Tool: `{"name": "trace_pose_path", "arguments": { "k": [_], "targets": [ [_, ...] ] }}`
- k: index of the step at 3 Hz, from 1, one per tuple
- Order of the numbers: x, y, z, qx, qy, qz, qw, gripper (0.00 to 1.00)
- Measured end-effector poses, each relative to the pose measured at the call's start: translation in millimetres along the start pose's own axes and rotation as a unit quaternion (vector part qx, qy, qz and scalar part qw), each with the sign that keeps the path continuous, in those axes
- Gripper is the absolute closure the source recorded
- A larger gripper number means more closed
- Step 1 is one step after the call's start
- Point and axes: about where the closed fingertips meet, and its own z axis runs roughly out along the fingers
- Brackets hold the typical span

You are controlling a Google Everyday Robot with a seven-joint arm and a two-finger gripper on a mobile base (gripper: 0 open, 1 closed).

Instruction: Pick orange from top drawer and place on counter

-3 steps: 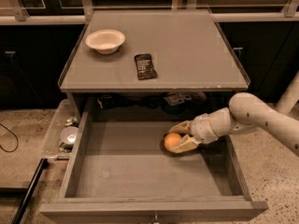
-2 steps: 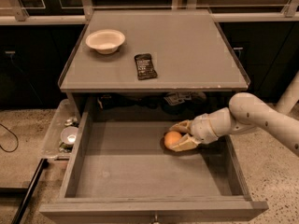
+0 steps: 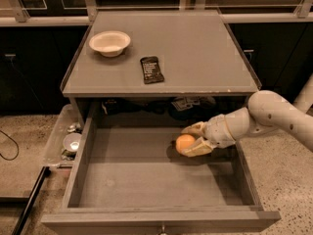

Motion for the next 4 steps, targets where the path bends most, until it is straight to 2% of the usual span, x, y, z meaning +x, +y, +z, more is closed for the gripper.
{"name": "trace_pose_path", "arguments": {
  "k": [1, 2, 3, 4],
  "targets": [
    [-26, 9, -37, 0.020, 0.005, -0.022, 0.9996, 1.00],
    [-52, 17, -87, 0.053, 0.014, -0.041, 0.9977, 1.00],
    [-74, 18, -147, 0.089, 0.021, -0.048, 0.9946, 1.00],
    [-101, 5, -199, 0.124, 0.020, -0.057, 0.9905, 1.00]
  ]
}}
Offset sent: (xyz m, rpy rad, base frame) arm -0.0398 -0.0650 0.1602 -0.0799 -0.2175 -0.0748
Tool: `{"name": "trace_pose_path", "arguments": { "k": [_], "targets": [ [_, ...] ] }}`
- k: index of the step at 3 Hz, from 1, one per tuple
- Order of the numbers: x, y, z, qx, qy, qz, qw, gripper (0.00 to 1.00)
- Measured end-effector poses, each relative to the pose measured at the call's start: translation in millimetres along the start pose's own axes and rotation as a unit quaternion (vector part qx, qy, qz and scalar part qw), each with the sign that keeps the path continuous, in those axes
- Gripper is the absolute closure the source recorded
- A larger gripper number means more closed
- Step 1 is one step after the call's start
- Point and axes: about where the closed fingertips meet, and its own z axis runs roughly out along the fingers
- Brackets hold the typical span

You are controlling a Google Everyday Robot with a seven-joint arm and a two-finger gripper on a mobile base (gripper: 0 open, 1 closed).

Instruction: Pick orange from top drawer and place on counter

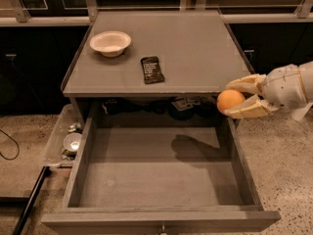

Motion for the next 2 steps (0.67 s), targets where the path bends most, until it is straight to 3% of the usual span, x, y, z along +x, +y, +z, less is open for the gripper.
{"name": "trace_pose_path", "arguments": {
  "k": [1, 2],
  "targets": [
    [-1, 0, 0, 0.000, -0.001, -0.001, 1.0000, 1.00],
    [-19, -24, -1, 0.007, -0.012, -0.023, 0.9996, 1.00]
  ]
}}
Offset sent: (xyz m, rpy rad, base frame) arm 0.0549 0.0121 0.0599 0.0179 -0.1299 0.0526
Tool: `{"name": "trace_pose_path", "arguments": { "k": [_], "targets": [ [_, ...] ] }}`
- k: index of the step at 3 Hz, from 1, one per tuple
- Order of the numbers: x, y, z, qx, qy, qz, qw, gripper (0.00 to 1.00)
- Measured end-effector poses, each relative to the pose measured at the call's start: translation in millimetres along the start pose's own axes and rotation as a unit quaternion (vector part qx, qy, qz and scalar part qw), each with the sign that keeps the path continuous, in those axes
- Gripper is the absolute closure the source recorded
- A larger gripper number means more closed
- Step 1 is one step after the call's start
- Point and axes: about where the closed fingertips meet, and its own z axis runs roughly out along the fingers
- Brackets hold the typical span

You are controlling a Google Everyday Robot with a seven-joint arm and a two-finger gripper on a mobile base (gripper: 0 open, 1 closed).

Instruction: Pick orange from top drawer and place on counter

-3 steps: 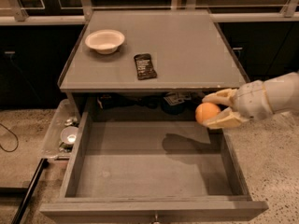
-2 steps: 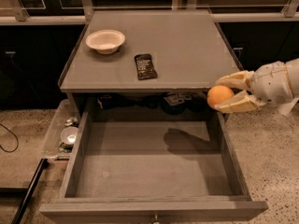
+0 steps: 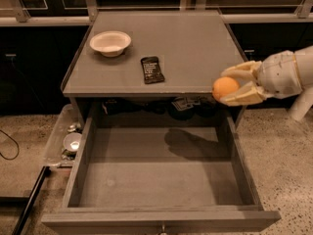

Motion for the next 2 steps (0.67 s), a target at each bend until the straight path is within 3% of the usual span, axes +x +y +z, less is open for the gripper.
{"name": "trace_pose_path", "arguments": {
  "k": [2],
  "targets": [
    [-44, -81, 34, -0.010, -0.025, -0.039, 0.9989, 1.00]
  ]
}}
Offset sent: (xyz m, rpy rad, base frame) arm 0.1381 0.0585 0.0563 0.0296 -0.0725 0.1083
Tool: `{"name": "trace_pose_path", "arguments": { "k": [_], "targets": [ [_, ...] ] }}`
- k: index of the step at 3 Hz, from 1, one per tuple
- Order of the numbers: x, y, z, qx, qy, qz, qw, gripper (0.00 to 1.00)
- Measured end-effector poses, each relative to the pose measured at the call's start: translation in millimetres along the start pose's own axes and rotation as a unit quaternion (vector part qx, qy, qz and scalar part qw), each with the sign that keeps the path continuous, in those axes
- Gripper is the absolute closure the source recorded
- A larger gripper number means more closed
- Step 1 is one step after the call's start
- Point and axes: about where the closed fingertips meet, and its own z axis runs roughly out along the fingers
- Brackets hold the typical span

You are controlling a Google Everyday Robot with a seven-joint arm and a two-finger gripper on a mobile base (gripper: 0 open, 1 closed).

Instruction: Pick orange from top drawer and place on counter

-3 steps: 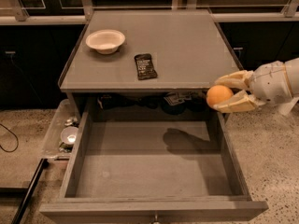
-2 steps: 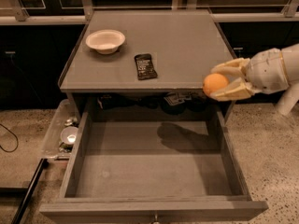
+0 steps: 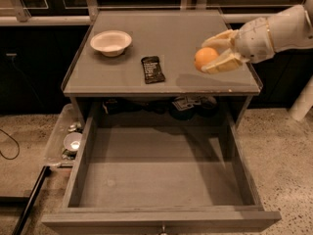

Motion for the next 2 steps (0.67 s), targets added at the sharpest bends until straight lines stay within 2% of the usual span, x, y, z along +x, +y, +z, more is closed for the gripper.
{"name": "trace_pose_path", "arguments": {
  "k": [1, 2],
  "targets": [
    [1, -34, 26, 0.000, -0.010, 0.012, 0.9999, 1.00],
    [22, -54, 36, 0.030, -0.014, 0.065, 0.9973, 1.00]
  ]
}}
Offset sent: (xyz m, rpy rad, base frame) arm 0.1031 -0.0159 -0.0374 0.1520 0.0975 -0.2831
